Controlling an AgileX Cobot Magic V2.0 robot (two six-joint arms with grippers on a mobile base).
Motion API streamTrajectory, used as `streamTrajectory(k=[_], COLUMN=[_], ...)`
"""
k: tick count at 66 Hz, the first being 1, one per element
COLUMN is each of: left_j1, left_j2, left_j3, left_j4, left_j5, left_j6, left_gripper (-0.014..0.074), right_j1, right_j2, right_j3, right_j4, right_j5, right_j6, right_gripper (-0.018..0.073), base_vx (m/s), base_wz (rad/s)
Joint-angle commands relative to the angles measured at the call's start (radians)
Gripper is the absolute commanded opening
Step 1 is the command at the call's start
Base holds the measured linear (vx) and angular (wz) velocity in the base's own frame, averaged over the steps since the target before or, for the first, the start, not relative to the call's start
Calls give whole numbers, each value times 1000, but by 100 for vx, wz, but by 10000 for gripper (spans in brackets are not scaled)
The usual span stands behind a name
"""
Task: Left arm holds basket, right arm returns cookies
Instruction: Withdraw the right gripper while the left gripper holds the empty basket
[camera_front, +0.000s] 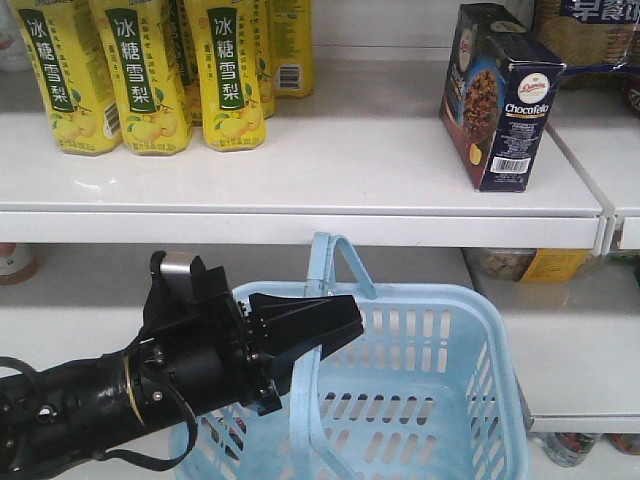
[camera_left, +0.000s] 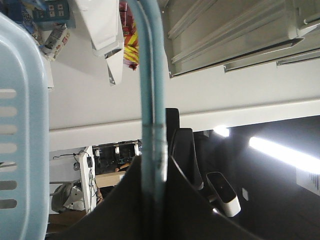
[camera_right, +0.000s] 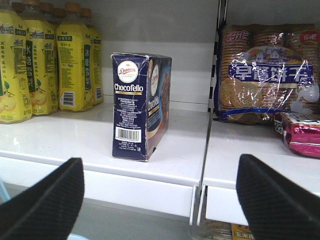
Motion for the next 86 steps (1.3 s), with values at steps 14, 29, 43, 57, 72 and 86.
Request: streamTrajectory(k=[14,29,43,57,72,86], left_j1=[20,20,20,20,20,20], left_j2=[-32,-32,-32,-32,-32,-60], left_j3=[-34,-34,-34,-33,-33,-33], left_j4=[-180,-179,-179,-179,-178,-157], left_j5=[-184,-184,-184,-182,-157,-100], left_j6=[25,25,25,25,25,24], left_gripper=[-3,-3,-3,-3,-3,-3], right_j1=[-6,-6,-6,-6,-6,-6], right_j2=[6,6,6,6,6,6], right_j3=[-29,-29,-29,-29,-29,-29], right_j4=[-28,-28,-28,-28,-28,-28], right_j5=[7,7,8,8,8,9], right_j6=[-7,-7,-7,-7,-7,-7], right_gripper=[569,569,569,569,569,569], base_vx=[0,0,0,0,0,0], base_wz=[0,0,0,0,0,0])
